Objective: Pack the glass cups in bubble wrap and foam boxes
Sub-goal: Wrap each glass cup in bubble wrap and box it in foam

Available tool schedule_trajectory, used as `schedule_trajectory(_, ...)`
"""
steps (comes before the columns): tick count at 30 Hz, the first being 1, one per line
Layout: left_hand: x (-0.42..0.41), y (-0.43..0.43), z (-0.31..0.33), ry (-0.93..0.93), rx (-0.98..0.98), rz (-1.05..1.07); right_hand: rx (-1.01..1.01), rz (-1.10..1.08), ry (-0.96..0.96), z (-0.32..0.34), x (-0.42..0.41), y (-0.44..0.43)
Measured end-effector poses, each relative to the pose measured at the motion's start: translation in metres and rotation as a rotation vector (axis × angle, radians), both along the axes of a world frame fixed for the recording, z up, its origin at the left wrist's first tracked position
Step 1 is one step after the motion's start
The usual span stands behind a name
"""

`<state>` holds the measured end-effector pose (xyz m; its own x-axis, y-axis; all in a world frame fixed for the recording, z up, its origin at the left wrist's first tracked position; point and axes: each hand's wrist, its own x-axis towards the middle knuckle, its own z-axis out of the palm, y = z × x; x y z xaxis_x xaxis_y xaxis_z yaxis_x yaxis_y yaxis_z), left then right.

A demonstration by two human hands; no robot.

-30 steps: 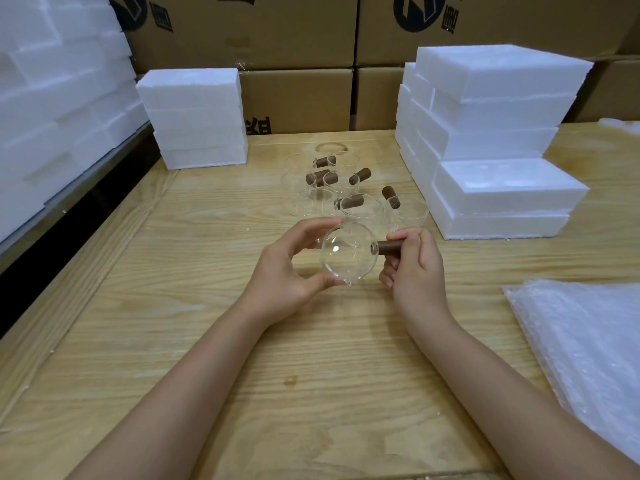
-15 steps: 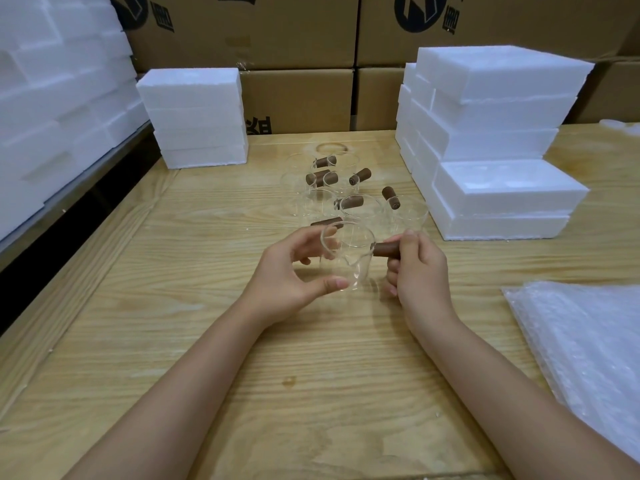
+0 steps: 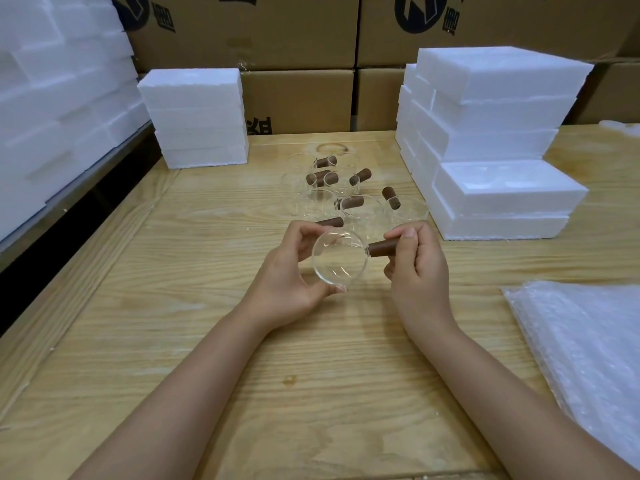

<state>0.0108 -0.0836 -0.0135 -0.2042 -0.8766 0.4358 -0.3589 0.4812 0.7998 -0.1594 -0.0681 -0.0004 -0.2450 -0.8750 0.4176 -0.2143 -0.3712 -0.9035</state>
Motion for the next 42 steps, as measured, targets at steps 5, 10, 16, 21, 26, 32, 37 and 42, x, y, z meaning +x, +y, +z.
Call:
schedule_trajectory(5,-0.001,0.003,0.001,-0.080,-0.192,0.041,0.055,0.029,-0.112,-0.002,-0.001,-0.003)
schedule_trajectory(10,0.000,0.003,-0.001,-0.116,-0.213,0.041,0.065,0.028,-0.142,-0.001,0.000,-0.003)
schedule_trajectory(16,0.000,0.001,-0.002,-0.045,-0.030,-0.012,0.075,0.041,-0.190,0.002,0.000,-0.004)
schedule_trajectory(21,-0.001,0.003,0.001,-0.031,-0.004,-0.047,0.205,0.062,-0.356,0.005,-0.002,-0.006)
schedule_trajectory(26,-0.002,0.007,0.005,-0.058,-0.072,-0.012,0.313,0.070,-0.516,0.003,-0.001,-0.007)
schedule_trajectory(32,-0.002,0.008,0.004,-0.101,-0.107,-0.006,0.305,0.087,-0.475,0.003,-0.001,-0.005)
schedule_trajectory(37,0.000,0.009,0.004,-0.137,-0.012,0.031,0.263,0.114,-0.279,0.002,-0.005,-0.004)
schedule_trajectory(42,-0.001,0.002,-0.001,-0.197,0.141,0.018,0.377,0.086,-0.140,-0.003,-0.010,-0.012)
